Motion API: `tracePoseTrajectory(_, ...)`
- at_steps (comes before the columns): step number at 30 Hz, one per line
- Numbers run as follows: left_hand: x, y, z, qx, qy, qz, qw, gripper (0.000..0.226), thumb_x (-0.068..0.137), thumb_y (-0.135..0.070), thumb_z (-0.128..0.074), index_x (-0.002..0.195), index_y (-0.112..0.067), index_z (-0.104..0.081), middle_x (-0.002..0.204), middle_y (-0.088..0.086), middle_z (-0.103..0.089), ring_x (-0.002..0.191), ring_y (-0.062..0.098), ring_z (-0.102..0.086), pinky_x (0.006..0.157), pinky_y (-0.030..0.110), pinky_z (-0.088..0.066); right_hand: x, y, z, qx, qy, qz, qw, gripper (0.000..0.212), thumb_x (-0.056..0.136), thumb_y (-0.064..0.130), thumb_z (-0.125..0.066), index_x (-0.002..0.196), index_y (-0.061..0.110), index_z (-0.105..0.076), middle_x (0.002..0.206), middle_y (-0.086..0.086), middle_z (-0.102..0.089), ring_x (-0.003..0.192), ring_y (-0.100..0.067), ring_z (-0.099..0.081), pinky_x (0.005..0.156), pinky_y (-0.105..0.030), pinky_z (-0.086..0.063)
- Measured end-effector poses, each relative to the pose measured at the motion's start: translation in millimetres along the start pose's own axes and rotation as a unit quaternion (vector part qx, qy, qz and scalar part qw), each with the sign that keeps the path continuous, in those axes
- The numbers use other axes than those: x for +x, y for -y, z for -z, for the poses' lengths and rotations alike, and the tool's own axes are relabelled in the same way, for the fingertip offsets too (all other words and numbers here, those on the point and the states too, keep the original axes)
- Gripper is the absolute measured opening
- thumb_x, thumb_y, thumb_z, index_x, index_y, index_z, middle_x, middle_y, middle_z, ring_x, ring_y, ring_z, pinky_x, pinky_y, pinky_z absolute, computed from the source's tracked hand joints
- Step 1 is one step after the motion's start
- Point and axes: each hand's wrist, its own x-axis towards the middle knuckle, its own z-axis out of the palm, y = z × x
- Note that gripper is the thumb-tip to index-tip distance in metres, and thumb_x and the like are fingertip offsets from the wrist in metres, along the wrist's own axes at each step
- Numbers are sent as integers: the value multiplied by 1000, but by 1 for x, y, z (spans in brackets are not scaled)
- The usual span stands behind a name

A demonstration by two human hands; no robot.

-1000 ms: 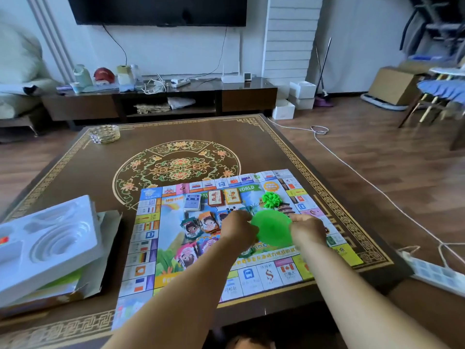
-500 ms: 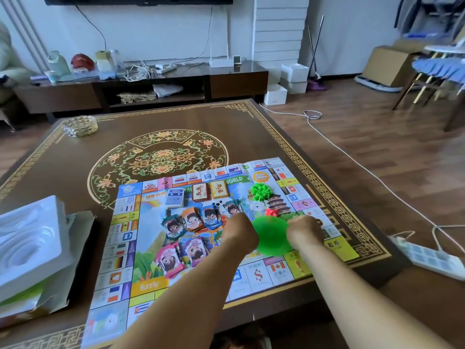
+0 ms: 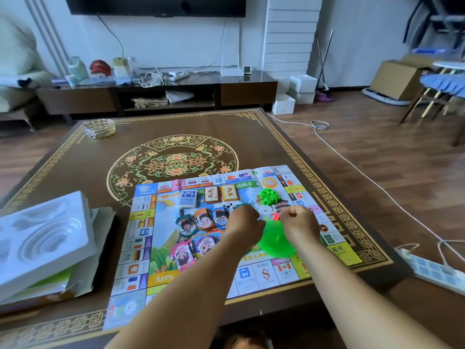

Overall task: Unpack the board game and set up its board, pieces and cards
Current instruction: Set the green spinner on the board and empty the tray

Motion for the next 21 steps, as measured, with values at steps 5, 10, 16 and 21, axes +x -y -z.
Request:
tracePoseTrajectory(5,-20,5,28,-44,-26,-12,999,16,88,-19,-55,72,-18,-56,78,10,-62,74,28,-62,70,33,-51,-24,29,-9,57,-3,43,997,25,94,25,-50,103,9,-68,96,-10,-68,83,-25,-56,69,-28,-39)
tracePoseTrajectory(10,-46,25,69,-58,-81,-7,995,18,84,-16,-49,75,-16,-64,71,10,-61,67,26,-57,62,31,-49,-59,64,-31,86,32,82,992,20,92,23,-53,83,12,-67,86,-10,-70,82,-29,-63,73,-34,-48)
tracePoseTrajectory(16,-80,69,128,-91,-160,34,982,27,83,-15,-48,56,-12,-48,65,13,-57,65,34,-52,55,27,-34,-109,112,-82,109,83,120,983,24,87,27,-54,65,19,-59,80,-7,-71,77,-30,-64,73,-38,-51)
tracePoseTrajectory(21,-109,127,178,-115,-233,61,964,20,85,-19,-50,77,-9,-66,84,16,-70,82,32,-65,62,28,-43,-159,150,-134,109,124,163,973,28,91,26,-51,65,20,-58,83,-9,-71,80,-30,-64,71,-35,-49)
